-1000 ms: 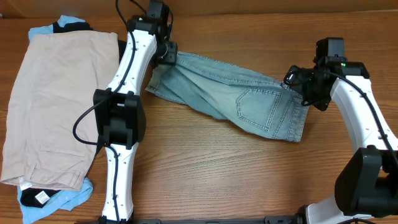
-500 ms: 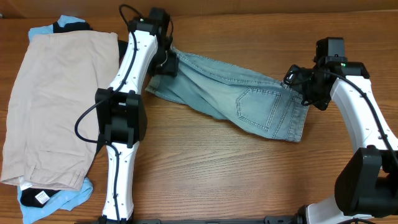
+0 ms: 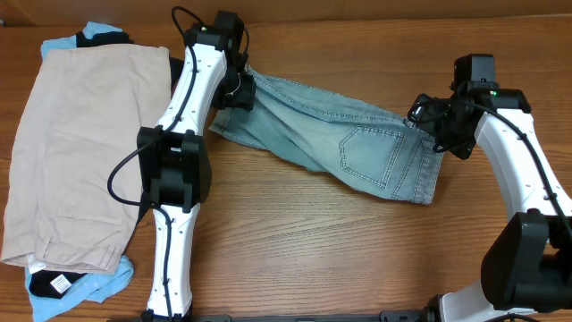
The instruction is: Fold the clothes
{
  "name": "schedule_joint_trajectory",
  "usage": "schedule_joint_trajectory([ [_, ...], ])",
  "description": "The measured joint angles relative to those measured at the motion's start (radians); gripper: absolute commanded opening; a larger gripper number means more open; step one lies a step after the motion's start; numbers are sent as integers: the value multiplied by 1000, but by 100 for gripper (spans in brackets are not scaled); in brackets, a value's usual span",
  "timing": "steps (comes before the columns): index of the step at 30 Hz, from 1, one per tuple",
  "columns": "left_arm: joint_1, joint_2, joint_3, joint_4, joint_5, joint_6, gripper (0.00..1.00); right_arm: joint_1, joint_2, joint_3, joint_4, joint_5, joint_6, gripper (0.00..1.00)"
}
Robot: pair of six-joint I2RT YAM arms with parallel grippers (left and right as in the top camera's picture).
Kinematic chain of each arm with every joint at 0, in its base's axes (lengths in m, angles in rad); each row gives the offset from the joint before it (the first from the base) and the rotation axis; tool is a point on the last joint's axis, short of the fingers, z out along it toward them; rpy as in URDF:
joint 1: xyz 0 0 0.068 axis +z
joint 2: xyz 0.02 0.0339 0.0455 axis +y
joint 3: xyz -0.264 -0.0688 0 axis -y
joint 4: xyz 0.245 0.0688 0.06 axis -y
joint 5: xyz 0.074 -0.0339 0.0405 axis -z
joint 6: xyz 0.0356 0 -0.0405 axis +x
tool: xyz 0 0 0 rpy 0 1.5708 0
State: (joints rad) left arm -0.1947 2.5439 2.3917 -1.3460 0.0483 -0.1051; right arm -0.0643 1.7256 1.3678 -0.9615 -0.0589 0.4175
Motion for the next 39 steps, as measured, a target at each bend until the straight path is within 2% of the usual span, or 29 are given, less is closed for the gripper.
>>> schedule_joint_trajectory([
  [11,-2,7,-51,-15,-82,-129,43,0,0,0,0,0,0,100],
  [15,-2,7,-51,-6,-90,-181,30,0,0,0,0,0,1,100],
  [21,-2,7,-51,40,-90,-233,19,0,0,0,0,0,1,100],
  [25,-2,7,-51,50,-90,-245,4,0,0,-3,-1,0,1,100],
  [32,-2,7,-51,32,-91,-227,4,0,0,-16,0,0,1,100],
  [39,0,7,41,-163,-146,-175,4,0,0,-16,2,0,1,100],
])
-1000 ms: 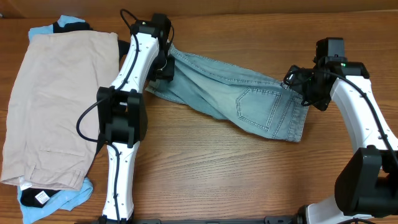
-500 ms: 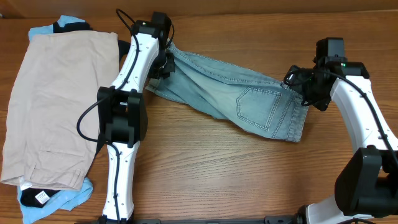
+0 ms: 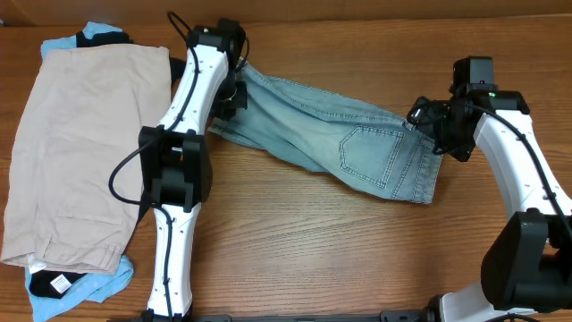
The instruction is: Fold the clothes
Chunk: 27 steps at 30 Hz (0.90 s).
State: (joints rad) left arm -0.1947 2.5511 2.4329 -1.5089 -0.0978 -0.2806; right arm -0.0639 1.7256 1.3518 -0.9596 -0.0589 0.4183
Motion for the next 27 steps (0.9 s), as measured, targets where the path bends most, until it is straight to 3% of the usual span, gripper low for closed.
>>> schedule_joint_trajectory([
  [7,7,-12,154,-171,-16,19,4,0,0,0,5,0,0,100],
  [14,7,-15,76,-104,-24,22,6,0,0,0,5,0,0,100],
  [15,7,-15,47,-76,-27,22,22,0,0,0,4,0,0,100],
  [18,7,-15,-36,16,-42,25,98,0,0,0,2,0,0,100],
  [27,12,-15,-67,74,-93,39,100,0,0,0,16,0,0,100],
])
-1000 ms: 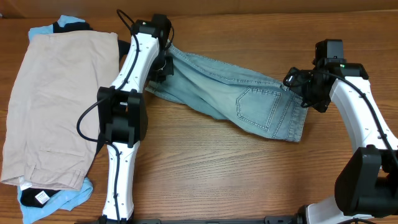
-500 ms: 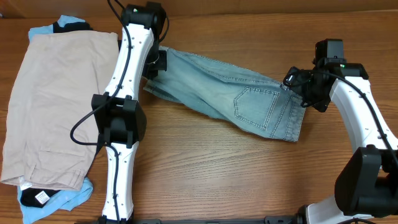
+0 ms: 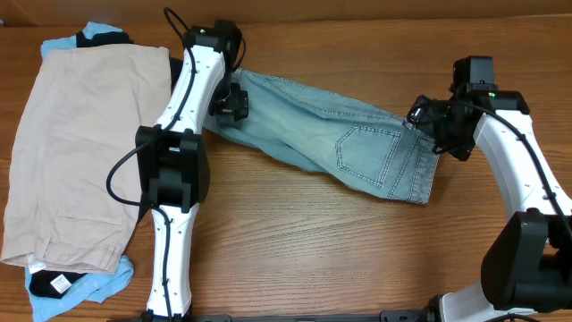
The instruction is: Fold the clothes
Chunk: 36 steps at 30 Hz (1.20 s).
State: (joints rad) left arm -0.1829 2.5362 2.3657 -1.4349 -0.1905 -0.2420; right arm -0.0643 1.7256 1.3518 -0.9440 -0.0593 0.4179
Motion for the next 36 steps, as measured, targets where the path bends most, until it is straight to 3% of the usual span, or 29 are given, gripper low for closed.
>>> schedule_joint_trajectory([
  [9,9,0,24,189,119,165,100,0,0,0,7,-1,1,98],
  [18,9,0,24,192,165,230,98,0,0,0,-1,-2,0,96],
  [19,9,0,24,190,165,234,92,0,0,0,-3,-2,0,96],
  [20,9,0,24,188,166,236,74,0,0,0,-6,-2,0,96],
  [21,9,0,24,187,169,237,43,0,0,0,-8,-2,0,96],
  [22,9,0,24,186,174,246,27,-1,0,0,-10,-2,0,96],
  [24,9,0,24,186,183,253,9,-1,0,0,-12,-2,0,96],
  [25,8,0,24,185,191,254,4,-2,0,0,-14,-1,1,96],
  [28,8,0,24,178,218,264,4,-2,0,0,-15,-1,-2,87],
  [36,1,2,24,187,266,269,4,-2,0,0,-16,-3,35,88],
])
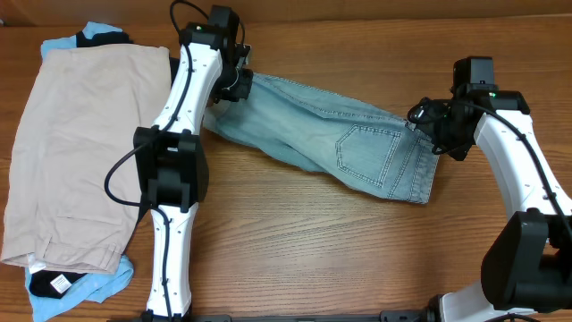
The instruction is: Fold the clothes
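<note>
Light blue jeans [357, 148] lie flat and slanted across the table, leg ends at the upper left, waist and back pocket at the right. My left gripper [238, 85] sits at the leg end's far corner and looks shut on the denim. At the waistband's far corner, my right gripper [426, 125] also appears shut on the cloth. The arms hide the fingertips of both grippers.
A pile of clothes lies at the left: beige trousers [80, 152] on top, a light blue garment [67, 43] and a black piece [45, 283] sticking out beneath. The wooden table [313, 250] extends toward the front between the two arm bases.
My left gripper has moved from the leg's near side up toward the far edge of the table, at the leg end's top corner. The right gripper and the waist stayed put.
At first my left gripper was on the leg end and my right on the waistband. The left then stood slightly farther left and lower, and the jeans lay a bit more to the left and straighter. Now the left is at the leg's far corner.
</note>
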{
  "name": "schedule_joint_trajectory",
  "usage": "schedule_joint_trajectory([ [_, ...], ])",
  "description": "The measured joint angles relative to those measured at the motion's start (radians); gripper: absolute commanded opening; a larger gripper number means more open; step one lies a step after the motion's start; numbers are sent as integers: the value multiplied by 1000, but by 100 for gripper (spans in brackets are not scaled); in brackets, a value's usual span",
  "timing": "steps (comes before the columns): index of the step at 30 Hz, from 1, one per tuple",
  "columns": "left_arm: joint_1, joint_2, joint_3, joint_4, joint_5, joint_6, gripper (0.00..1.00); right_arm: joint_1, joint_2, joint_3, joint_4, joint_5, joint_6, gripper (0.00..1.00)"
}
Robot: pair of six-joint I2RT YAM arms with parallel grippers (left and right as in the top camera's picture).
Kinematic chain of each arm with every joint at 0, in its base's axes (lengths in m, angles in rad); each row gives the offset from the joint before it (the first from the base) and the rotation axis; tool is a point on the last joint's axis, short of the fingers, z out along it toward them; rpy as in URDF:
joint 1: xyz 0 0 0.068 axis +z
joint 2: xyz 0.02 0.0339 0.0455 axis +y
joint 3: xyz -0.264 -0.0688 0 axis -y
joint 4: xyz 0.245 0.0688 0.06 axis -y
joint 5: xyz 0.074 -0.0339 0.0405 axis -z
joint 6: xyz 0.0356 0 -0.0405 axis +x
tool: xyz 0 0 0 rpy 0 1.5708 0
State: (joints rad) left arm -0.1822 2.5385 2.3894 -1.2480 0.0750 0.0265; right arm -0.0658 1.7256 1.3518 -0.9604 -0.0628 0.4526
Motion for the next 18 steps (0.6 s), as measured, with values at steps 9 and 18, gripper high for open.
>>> schedule_joint_trajectory([
  [9,0,76,0,24,-15,0,4,0,0,0,-8,-9,14,80],
  [18,6,78,5,26,-18,0,4,-34,0,0,51,-212,-92,83],
])
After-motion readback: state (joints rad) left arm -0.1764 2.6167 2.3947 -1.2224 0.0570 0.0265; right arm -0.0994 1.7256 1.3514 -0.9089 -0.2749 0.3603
